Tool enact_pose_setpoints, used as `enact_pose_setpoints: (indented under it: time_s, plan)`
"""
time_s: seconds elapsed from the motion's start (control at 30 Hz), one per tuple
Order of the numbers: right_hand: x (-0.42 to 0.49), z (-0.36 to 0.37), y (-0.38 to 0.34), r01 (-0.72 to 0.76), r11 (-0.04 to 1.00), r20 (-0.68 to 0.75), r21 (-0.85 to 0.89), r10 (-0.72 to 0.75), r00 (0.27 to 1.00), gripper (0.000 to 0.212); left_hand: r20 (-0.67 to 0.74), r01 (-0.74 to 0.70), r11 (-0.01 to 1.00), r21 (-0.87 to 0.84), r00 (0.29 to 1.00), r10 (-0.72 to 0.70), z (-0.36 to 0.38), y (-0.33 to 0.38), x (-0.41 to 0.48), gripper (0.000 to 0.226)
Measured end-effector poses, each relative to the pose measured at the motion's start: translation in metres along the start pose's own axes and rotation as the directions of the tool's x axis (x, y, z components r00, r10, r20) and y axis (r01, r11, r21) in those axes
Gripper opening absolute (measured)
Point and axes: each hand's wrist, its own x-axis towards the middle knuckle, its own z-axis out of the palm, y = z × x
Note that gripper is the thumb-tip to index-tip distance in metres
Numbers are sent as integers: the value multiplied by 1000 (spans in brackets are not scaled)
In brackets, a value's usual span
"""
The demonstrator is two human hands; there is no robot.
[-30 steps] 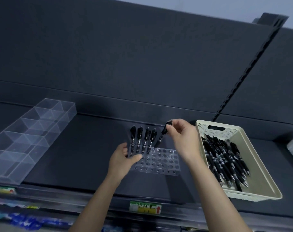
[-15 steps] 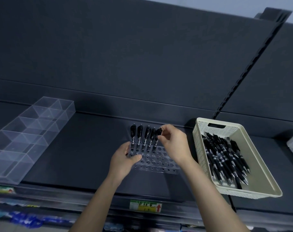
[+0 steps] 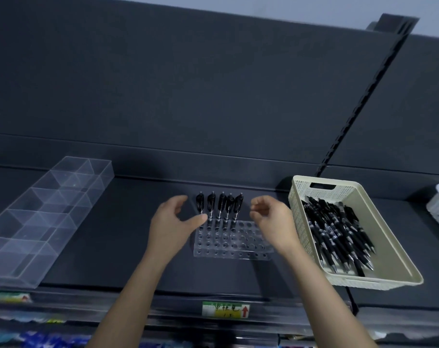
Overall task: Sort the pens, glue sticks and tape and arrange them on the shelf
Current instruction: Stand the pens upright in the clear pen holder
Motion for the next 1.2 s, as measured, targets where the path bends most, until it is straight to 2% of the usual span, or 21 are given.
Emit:
enact_pose_setpoints:
  time_s: [0.1,0.33,0.53,0.73,0.83,0.9,1.03,1.2]
  plan:
    - [-4,-5,0,-17,1000,-39,0,17,999,16,-5,-99,995,-12,995,99,-8,26,-1,59]
    - [-15,-30,8,-41,999,-174,-33,35,984,17,133,-295,954,-44,945,298,10,79,-7,45]
    - [-24,-79,31,-81,994,-249,-78,59,967,16,306,-344,934,-99,882,358,63,98,-23,41]
    - [-24,-147,87,-178,949,-229,-261,118,966,22,472,-363,930,49,829,299,151,117,-30,46]
    - [-22,-169,113,-165,933,-167,-320,115,979,22,553,-408,894,186,795,248,199,122,-28,54]
    - [-20,-180,127,-128,933,-146,-338,82,986,22,574,-411,860,301,798,181,226,125,-26,56]
    - [-9,-194,145,-20,931,-111,-365,-22,994,19,486,-352,798,489,870,86,267,129,-20,35]
    - [1,-191,161,155,884,-11,-441,-179,984,23,360,-214,793,571,933,-8,303,123,-15,52]
